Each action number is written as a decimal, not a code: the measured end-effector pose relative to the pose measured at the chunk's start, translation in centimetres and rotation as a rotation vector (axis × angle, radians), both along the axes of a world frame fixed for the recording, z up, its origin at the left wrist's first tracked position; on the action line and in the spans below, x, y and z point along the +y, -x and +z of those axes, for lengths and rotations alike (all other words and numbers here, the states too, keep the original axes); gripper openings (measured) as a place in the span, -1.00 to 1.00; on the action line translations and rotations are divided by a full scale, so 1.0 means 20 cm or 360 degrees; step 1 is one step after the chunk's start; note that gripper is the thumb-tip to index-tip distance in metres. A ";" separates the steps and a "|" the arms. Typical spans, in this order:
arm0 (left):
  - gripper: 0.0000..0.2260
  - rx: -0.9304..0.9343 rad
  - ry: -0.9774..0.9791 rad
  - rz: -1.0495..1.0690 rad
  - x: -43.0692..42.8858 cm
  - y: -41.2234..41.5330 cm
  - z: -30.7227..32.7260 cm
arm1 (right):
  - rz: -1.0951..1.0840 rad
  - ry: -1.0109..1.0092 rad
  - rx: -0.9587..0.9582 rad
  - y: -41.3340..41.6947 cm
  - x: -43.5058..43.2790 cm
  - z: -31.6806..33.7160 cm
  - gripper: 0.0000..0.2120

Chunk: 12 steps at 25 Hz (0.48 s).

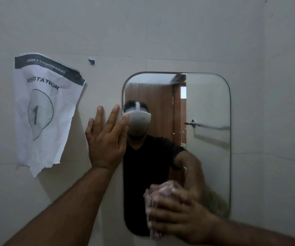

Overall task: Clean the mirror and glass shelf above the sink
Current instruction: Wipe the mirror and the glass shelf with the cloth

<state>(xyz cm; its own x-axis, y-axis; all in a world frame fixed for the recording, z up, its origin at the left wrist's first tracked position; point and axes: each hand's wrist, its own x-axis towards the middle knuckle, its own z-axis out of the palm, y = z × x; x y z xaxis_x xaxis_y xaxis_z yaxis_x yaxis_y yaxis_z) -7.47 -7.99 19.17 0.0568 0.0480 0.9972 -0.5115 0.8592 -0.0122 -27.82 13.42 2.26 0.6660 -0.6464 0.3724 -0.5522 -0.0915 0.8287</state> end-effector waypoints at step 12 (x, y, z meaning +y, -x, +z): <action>-0.64 -0.0028 -0.0025 0.0018 0.00 0.00 0.00 | -0.0399 0.0930 -0.0725 0.03 0.04 1.57 -0.37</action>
<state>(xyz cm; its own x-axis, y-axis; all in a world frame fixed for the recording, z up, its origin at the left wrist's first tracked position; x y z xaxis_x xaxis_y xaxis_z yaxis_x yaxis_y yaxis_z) -7.53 -7.93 19.10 0.0389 0.0330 0.9987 -0.5210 0.8535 -0.0079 -28.49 14.20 33.71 0.2257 -0.3721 0.9003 -0.7960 0.4623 0.3906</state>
